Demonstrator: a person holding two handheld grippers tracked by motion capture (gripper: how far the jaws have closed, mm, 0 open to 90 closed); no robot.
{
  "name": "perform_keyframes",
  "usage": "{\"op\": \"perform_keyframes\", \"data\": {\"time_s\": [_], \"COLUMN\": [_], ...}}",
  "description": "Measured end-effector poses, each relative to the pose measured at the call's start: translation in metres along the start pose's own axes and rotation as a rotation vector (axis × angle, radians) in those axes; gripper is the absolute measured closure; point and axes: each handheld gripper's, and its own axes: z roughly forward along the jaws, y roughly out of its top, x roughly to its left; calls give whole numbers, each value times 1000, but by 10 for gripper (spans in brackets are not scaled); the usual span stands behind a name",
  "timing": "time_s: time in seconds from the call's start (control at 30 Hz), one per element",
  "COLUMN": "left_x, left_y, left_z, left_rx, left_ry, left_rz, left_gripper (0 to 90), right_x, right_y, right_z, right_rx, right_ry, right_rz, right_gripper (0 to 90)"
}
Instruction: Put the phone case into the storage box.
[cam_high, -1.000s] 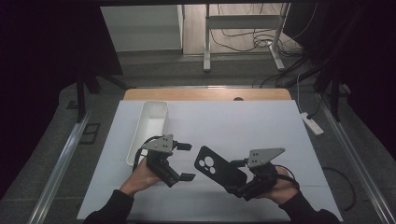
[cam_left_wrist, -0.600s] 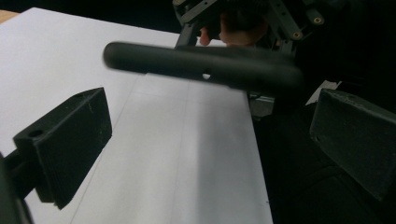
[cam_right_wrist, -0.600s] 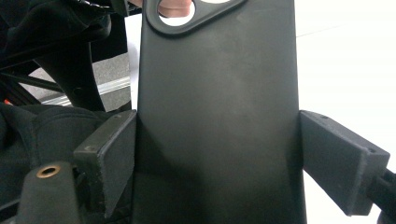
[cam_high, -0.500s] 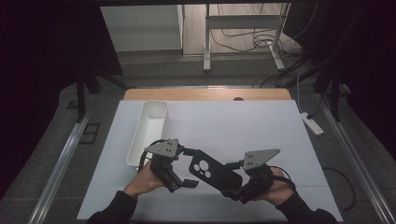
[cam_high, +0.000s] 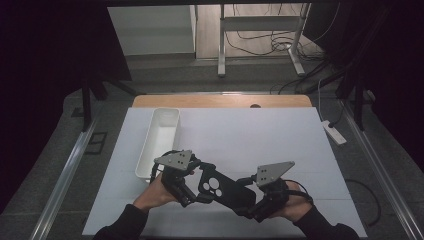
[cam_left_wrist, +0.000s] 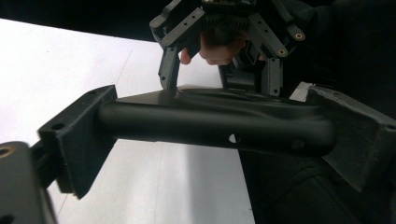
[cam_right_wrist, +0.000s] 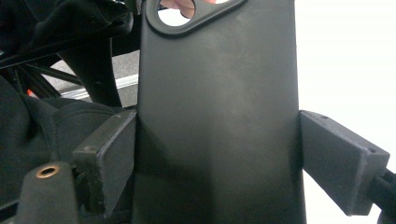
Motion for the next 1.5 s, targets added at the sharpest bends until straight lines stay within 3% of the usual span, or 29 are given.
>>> {"op": "perform_keyframes", "data": {"time_s": [0.3,0.47,0.87,1.2,1.5], "left_x": [0,2,2,0,-2], "left_y": [-1,-1,2,7,9], "left_z": [-2,-1,1,-3,-5], "left_rx": [-23,6,39,68,109], "left_ry": [-40,-38,-24,45,132], "left_rz": [-15,-45,-65,-79,-103], "left_gripper": [123,139,152,153,153], "right_x": [1,-1,-1,-3,-8], "right_y": [-1,-2,-3,-4,-9], "right_z": [-1,-1,0,-1,-6], "right_rx": [-5,2,13,29,51], "right_ry": [27,19,-9,-57,-152], "right_rz": [-13,-17,-33,-5,17], "right_gripper": [150,147,135,113,17]}}
